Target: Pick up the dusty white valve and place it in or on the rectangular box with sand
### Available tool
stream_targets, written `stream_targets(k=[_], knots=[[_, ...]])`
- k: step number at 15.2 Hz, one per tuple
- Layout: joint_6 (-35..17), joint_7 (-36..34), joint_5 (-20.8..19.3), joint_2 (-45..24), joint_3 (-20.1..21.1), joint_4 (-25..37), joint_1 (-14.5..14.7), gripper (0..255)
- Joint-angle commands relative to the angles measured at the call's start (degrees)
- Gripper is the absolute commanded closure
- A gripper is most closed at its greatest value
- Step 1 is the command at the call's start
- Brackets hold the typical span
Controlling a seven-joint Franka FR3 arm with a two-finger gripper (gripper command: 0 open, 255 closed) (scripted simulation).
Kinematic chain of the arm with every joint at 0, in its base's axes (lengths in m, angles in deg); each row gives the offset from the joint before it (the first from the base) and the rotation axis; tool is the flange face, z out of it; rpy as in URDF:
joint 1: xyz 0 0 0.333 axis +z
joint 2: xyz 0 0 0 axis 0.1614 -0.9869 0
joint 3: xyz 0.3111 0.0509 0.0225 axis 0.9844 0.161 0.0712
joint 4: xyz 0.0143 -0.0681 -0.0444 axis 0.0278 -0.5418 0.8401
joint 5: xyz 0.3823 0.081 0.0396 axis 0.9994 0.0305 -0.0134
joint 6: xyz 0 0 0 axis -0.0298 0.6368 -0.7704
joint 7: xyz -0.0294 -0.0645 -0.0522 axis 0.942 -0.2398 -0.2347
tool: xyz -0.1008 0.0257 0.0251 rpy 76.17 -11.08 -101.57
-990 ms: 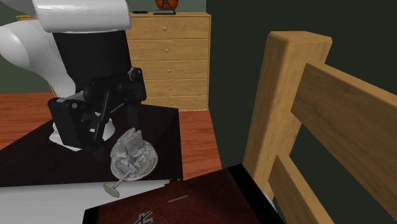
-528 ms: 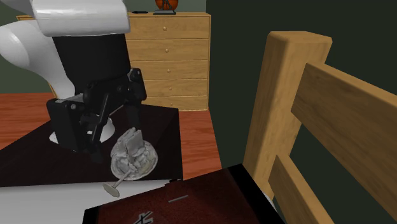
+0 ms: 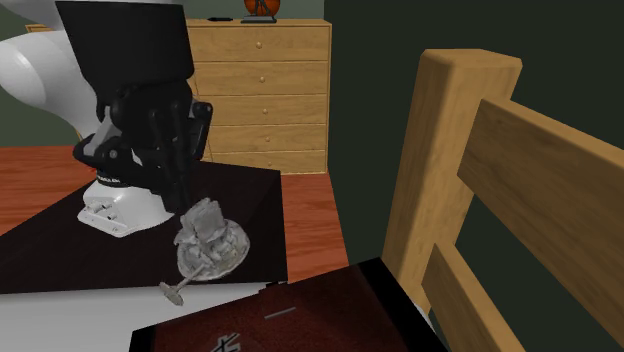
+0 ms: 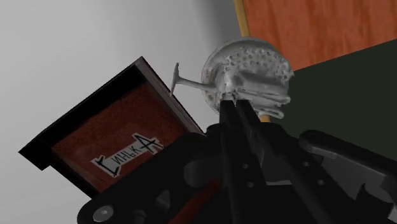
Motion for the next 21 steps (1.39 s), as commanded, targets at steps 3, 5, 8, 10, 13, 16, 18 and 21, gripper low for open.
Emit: stream_targets(k=[3, 5, 8, 10, 13, 16, 18, 21], knots=[[0.97, -0.03, 0.03, 0.47, 0.22, 0.43, -0.05, 0], [4.34, 4.30, -2.89, -1.49, 3.52, 1.53, 3.24, 0], [5.81, 7.56, -5.41, -2.79, 5.92, 1.09, 5.51, 0], [4.12, 7.48, -5.79, -3.35, 5.48, -0.01, 5.30, 0], [1.52, 7.37, -6.36, -4.32, 4.82, -1.58, 5.01, 0], [0.14, 7.31, -6.67, -4.89, 4.46, -2.37, 4.86, 0], [0.14, 7.31, -6.67, -4.90, 4.46, -2.36, 4.86, 0], [0.14, 7.31, -6.67, -4.90, 4.46, -2.36, 4.86, 0]])
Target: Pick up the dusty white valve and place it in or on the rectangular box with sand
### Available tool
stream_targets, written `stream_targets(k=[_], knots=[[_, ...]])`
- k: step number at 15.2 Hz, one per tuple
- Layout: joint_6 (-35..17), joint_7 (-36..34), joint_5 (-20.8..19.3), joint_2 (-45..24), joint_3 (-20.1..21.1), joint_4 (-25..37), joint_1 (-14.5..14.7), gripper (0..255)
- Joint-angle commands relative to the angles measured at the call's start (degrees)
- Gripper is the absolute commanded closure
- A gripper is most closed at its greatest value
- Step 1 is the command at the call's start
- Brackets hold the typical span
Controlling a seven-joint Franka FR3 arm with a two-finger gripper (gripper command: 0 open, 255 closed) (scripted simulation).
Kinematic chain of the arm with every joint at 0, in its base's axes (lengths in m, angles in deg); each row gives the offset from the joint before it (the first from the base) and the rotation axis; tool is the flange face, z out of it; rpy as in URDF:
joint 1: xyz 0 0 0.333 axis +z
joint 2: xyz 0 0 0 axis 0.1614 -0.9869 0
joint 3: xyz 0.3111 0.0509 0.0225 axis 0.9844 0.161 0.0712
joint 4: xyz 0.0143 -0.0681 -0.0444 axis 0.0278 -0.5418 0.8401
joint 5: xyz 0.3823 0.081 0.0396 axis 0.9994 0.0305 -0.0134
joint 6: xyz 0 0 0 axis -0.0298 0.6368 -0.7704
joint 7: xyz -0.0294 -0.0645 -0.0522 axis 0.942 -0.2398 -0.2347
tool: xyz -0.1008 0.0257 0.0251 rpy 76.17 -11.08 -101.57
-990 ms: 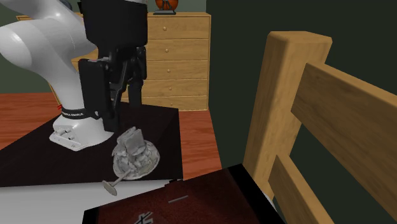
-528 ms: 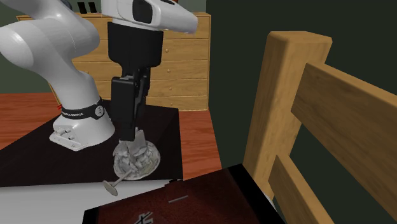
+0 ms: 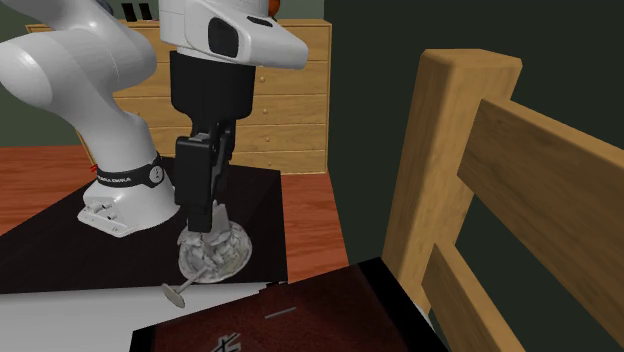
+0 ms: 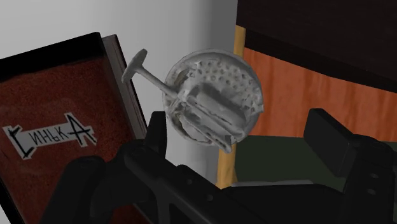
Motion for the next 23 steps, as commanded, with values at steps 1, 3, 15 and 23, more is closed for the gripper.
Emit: stream_targets(k=[1, 3, 15, 23], knots=[[0.00, 0.00, 0.00, 0.00, 0.00, 0.00, 0.00, 0], [0.00, 0.00, 0.00, 0.00, 0.00, 0.00, 0.00, 255], [3.55, 0.53, 0.47, 1.76, 0.63, 1.83, 0.08, 255], [10.36, 1.61, 1.44, 4.41, 1.86, 6.06, 0.28, 255]])
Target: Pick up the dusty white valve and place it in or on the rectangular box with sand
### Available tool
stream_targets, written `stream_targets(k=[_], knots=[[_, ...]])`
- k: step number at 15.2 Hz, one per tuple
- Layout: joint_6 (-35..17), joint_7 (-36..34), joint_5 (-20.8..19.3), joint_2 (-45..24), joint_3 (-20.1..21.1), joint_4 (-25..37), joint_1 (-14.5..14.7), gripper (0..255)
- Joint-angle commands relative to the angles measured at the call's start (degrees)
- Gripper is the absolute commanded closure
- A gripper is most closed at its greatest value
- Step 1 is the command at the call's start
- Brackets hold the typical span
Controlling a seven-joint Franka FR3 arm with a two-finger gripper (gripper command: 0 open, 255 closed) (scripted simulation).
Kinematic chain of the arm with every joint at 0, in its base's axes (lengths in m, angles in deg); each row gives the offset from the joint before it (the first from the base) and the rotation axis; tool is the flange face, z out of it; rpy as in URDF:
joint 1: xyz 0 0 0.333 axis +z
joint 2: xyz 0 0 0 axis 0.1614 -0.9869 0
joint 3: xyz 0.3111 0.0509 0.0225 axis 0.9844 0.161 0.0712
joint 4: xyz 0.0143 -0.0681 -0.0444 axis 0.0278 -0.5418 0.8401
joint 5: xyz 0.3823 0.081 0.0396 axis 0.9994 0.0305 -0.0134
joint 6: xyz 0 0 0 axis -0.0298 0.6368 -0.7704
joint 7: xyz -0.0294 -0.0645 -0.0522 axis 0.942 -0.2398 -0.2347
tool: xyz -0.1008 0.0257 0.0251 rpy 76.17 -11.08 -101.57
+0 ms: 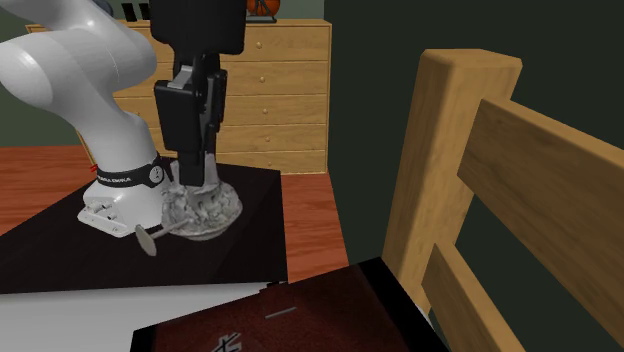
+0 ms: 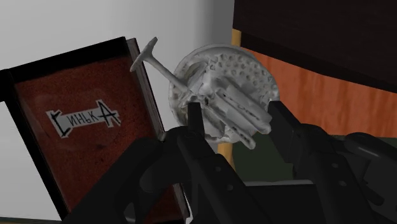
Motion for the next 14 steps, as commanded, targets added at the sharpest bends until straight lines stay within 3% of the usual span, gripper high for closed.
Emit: stream_targets(k=[1, 8, 14], knots=[[1.71, 0.17, 0.31, 0.50, 0.39, 1.18, 0.12, 255], [7.29, 1.13, 1.11, 1.82, 1.37, 5.52, 0.33, 255], [6.82, 6.61, 3.75, -11.63, -2.57, 19.55, 1.27, 255]])
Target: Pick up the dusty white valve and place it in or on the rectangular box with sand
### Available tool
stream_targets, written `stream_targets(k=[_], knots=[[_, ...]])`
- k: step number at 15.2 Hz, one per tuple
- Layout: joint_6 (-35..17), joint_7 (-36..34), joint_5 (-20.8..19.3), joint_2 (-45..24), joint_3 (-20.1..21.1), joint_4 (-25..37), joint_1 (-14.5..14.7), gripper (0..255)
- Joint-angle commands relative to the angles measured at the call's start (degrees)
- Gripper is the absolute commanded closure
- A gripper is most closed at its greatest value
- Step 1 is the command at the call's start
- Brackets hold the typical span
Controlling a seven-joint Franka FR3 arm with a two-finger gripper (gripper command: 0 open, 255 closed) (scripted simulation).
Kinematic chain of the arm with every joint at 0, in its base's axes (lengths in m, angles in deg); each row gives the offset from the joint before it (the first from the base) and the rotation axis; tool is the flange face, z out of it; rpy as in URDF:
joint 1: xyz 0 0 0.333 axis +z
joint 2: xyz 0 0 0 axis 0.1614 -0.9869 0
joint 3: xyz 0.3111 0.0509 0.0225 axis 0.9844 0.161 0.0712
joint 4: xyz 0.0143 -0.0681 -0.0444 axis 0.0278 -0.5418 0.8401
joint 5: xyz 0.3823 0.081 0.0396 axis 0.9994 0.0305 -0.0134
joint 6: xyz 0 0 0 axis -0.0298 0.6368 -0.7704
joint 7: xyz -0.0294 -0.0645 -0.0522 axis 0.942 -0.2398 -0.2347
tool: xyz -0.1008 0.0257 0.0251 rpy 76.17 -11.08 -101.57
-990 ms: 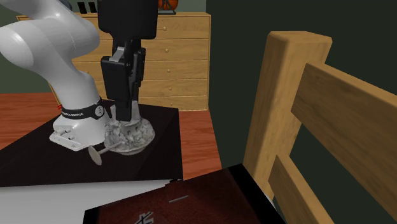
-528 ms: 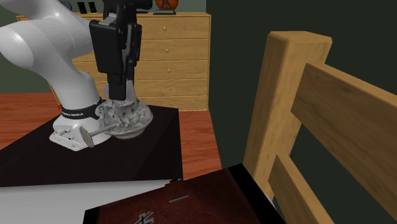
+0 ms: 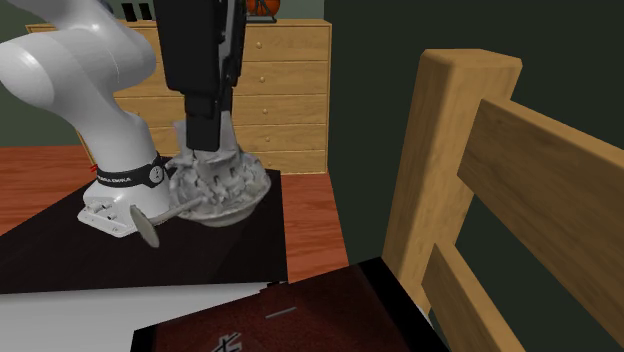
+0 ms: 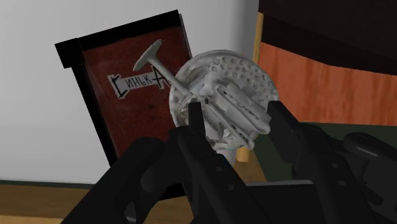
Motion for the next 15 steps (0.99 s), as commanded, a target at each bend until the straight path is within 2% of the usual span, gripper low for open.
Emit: stream_targets(k=[1, 7, 8, 15], knots=[[0.14, 2.27, 1.30, -5.01, -1.41, 5.49, 0.22, 255], [2.39, 9.12, 6.92, -19.32, -4.58, 22.32, -0.51, 255], [2.55, 9.41, 7.19, -19.93, -4.63, 23.08, -0.65, 255], [-2.66, 8.65, 7.21, -20.54, -4.72, 18.36, -0.82, 255]])
